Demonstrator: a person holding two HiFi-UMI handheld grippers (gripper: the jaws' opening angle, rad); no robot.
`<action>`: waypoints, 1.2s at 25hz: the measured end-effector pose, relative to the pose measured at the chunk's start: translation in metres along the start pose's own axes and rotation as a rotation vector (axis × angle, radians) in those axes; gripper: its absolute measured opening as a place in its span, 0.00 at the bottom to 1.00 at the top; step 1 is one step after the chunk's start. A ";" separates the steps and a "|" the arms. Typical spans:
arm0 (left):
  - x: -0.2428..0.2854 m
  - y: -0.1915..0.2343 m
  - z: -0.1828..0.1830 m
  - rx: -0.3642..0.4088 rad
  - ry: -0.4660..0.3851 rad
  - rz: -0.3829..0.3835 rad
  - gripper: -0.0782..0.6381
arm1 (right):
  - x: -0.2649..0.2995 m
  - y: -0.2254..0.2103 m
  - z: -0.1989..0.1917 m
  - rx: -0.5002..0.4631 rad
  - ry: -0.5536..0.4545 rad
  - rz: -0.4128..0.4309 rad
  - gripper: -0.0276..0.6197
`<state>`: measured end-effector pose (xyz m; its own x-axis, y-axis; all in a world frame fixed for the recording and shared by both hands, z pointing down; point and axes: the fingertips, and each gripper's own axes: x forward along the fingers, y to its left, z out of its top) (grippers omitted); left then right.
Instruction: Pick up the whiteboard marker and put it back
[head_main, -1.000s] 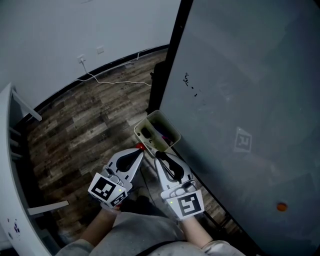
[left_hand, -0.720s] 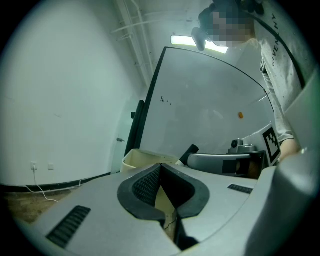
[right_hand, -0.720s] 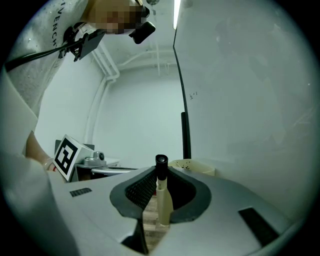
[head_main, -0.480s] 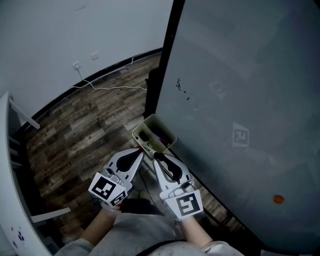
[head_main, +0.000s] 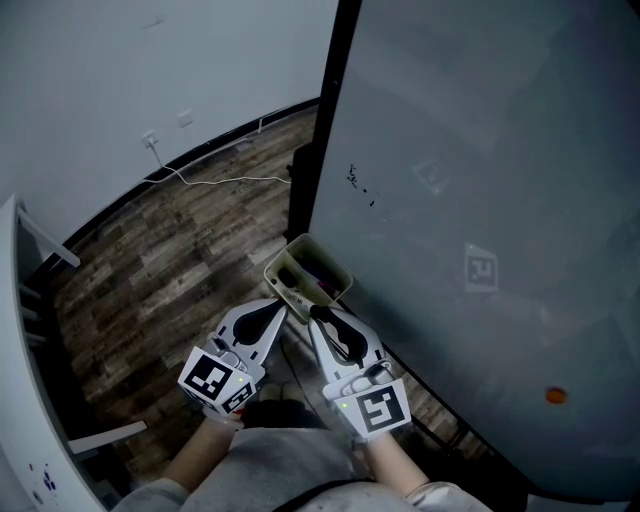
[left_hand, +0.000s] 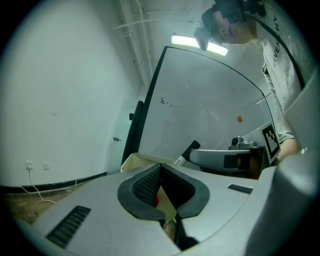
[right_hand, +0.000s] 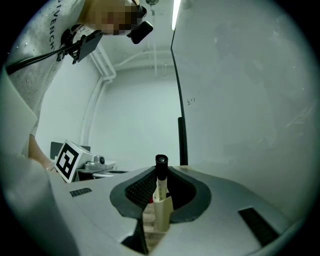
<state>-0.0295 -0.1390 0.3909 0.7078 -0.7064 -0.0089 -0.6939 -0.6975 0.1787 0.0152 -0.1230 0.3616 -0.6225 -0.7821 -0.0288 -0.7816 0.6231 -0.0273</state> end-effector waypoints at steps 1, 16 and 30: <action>-0.001 0.000 0.001 0.000 0.000 0.000 0.13 | 0.000 0.000 0.001 0.000 0.001 0.000 0.16; -0.002 0.007 0.002 -0.005 0.003 0.007 0.13 | 0.002 -0.003 0.009 0.014 -0.009 0.004 0.16; -0.002 0.007 0.013 0.010 -0.008 -0.010 0.13 | 0.002 -0.001 0.035 0.008 -0.036 0.013 0.16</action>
<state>-0.0373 -0.1443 0.3792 0.7140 -0.6999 -0.0183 -0.6879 -0.7061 0.1682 0.0165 -0.1250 0.3267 -0.6305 -0.7734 -0.0655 -0.7731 0.6333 -0.0352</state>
